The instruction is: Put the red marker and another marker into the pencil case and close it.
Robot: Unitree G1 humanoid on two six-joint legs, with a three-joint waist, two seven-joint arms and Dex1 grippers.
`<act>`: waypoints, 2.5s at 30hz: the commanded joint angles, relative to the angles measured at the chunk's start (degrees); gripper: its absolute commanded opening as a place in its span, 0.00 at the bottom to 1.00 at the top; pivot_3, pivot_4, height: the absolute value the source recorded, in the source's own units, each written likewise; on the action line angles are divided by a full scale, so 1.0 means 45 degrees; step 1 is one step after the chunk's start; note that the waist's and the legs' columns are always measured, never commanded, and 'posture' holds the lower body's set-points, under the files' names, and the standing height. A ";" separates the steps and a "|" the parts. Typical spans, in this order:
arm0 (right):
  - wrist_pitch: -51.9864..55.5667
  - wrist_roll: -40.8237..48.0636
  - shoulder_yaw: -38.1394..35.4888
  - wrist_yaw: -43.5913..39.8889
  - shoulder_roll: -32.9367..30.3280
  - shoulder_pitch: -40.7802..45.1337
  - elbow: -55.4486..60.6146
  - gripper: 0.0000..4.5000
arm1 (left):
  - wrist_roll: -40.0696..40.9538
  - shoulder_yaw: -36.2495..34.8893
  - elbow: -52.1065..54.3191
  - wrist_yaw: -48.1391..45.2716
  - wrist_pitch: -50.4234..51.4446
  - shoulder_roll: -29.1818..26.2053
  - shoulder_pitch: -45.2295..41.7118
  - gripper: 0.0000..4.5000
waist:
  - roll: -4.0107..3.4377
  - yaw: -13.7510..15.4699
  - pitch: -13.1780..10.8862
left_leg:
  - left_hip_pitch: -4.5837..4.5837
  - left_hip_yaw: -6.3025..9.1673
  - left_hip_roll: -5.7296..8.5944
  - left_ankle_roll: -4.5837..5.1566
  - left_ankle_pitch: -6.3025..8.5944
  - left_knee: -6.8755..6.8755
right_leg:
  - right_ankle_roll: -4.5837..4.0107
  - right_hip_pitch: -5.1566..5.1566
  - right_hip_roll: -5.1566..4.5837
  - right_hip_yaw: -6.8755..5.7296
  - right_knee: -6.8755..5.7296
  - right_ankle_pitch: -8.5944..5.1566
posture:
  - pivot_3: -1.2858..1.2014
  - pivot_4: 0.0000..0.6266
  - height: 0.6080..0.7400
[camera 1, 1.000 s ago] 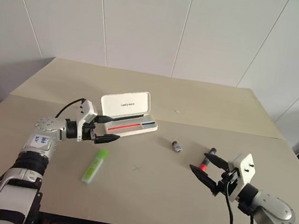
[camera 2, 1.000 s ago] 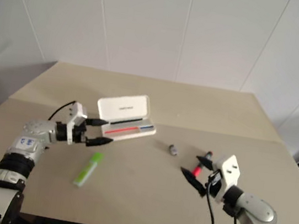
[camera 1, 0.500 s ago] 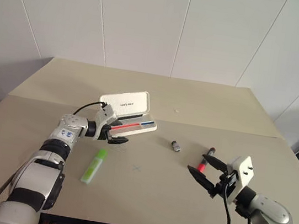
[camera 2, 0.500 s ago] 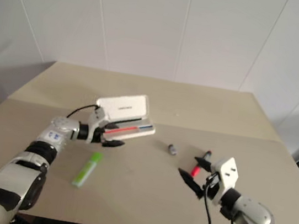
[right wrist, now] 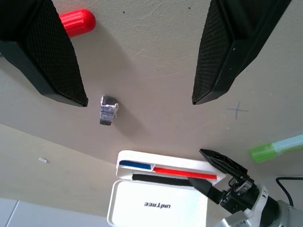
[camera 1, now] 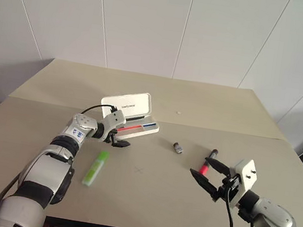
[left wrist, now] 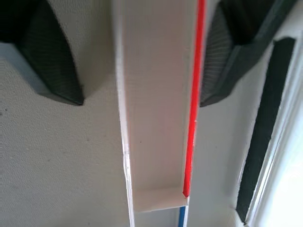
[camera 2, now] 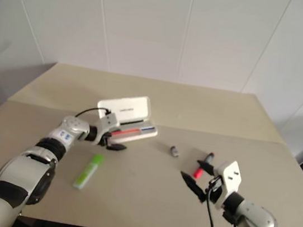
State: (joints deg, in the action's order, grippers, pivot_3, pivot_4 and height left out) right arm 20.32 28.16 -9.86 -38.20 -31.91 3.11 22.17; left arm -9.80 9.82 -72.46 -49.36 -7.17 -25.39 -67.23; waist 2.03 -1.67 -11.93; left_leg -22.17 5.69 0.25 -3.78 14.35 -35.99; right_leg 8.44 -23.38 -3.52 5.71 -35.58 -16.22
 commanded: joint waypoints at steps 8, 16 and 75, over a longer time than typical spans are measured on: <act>-0.0323 0.0128 -0.0309 -0.0307 -0.0195 0.0488 -0.0014 1.00 | -0.0321 -0.0041 0.0100 0.0363 -0.0297 -0.0325 -0.0115 0.43 | 0.0000 -0.0006 0.0000 | -0.0001 0.0001 -0.0001 0.0004 -0.0003 -0.0008 | 0.0002 0.0001 0.0003 0.0002 -0.0003 0.0001 | 0.52 0.24 1.00; -0.0514 0.0448 -0.0536 -0.1334 -0.0581 0.0856 -0.0435 1.00 | 0.0273 -0.0597 0.1058 -0.0026 -0.0827 -0.0776 0.0122 0.43 | 0.0002 -0.0005 -0.0002 | -0.0016 0.0001 -0.0001 0.0004 -0.0003 0.0014 | 0.0002 -0.0020 0.0002 0.0002 -0.0002 0.0001 | 0.52 0.24 1.00; -0.1411 0.2267 -0.2466 -0.5439 -0.2656 -0.0501 -0.1110 1.00 | 0.1198 0.2612 1.8357 -0.1574 0.4789 -0.1385 0.8930 0.59 | -0.0018 0.0028 -0.0009 | -0.0003 -0.0008 -0.0006 0.0012 0.0008 -0.0011 | -0.0013 0.0009 -0.0005 0.0019 0.0012 -0.0010 | 0.52 0.24 1.00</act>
State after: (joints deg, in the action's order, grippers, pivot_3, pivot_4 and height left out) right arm 14.13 37.67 -19.51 -63.00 -43.43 0.72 15.42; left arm -4.67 20.69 7.08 -56.28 14.35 -31.82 -28.30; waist 1.95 -1.55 -11.97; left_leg -22.18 5.66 0.22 -3.73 14.38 -36.04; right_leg 8.38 -23.34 -3.54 5.80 -35.52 -16.27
